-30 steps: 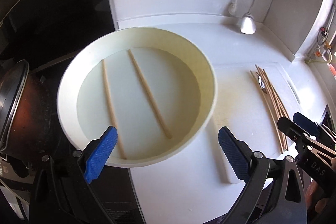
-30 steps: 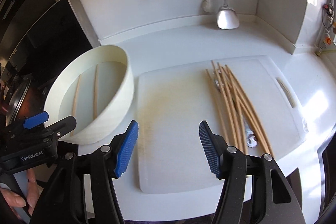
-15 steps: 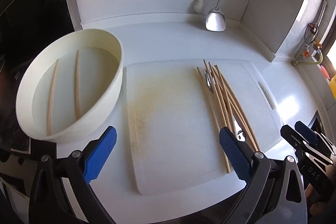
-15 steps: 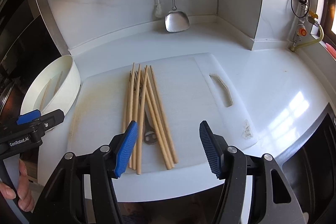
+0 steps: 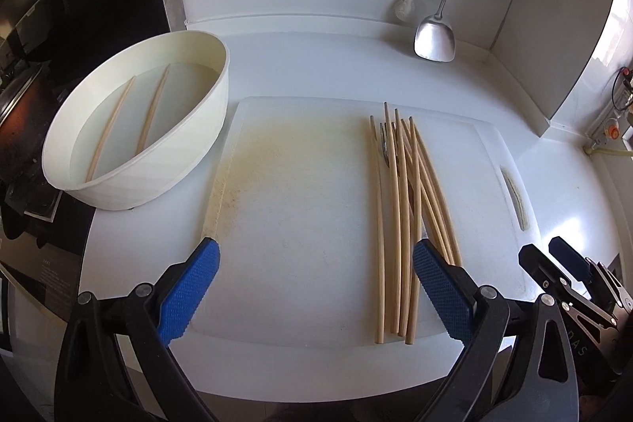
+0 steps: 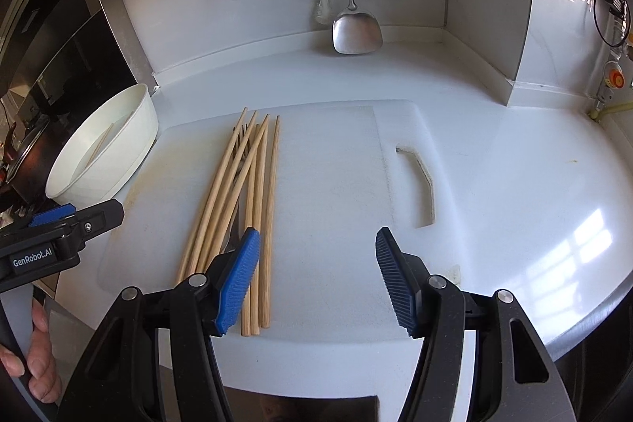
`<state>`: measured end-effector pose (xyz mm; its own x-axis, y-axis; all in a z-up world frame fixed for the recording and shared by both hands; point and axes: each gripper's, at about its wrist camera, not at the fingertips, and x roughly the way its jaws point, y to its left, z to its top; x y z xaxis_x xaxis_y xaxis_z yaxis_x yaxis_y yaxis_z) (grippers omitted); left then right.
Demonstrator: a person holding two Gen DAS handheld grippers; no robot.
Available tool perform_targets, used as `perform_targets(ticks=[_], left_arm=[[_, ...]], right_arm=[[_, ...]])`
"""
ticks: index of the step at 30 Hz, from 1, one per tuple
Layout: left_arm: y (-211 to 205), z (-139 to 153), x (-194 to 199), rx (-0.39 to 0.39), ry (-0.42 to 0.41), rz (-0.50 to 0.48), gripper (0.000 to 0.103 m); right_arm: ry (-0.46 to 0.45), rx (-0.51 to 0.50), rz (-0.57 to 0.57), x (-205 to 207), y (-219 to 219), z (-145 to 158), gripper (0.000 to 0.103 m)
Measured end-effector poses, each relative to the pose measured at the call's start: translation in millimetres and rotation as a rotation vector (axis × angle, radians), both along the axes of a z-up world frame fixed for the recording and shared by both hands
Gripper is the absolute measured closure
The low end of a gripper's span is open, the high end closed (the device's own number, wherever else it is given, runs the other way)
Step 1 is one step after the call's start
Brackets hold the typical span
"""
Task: Organize utensils
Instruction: 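Move both open tools back over the chopstick pile on the board, then close the right tool on a chopstick while the left tool grasps another chopstick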
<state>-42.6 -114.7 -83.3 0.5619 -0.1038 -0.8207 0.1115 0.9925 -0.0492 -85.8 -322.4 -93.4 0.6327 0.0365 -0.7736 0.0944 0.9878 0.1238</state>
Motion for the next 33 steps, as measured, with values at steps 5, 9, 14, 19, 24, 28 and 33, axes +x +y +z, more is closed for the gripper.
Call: perform_targets(ticks=[5, 9, 14, 19, 24, 28, 33], left_arm=[[-3, -15, 13, 0.018, -0.024, 0.002, 0.006], [-2, -24, 20, -0.002, -0.070, 0.011, 0.006], [-4, -34, 27, -0.002, -0.095, 0.001, 0.006], [1, -40, 31, -0.010, -0.090, -0.004, 0.006], [4, -44, 33, -0.026, -0.082, -0.001, 0.006], [5, -47, 34, -0.022, -0.081, -0.002, 0.006], [7, -49, 36, -0.032, -0.075, -0.001, 0.006]], right_arm=[[-0.036, 0.025, -0.020, 17, 3, -16, 0.045], [-0.048, 0.002, -0.018, 30, 10, -28, 0.045], [-0.055, -0.025, -0.024, 40, 16, -42, 0.045], [-0.043, -0.027, -0.032, 47, 18, -50, 0.045], [-0.040, -0.047, -0.027, 52, 20, -52, 0.045], [-0.035, -0.069, -0.021, 56, 23, -55, 0.045], [-0.034, -0.108, -0.005, 58, 27, -58, 0.045]])
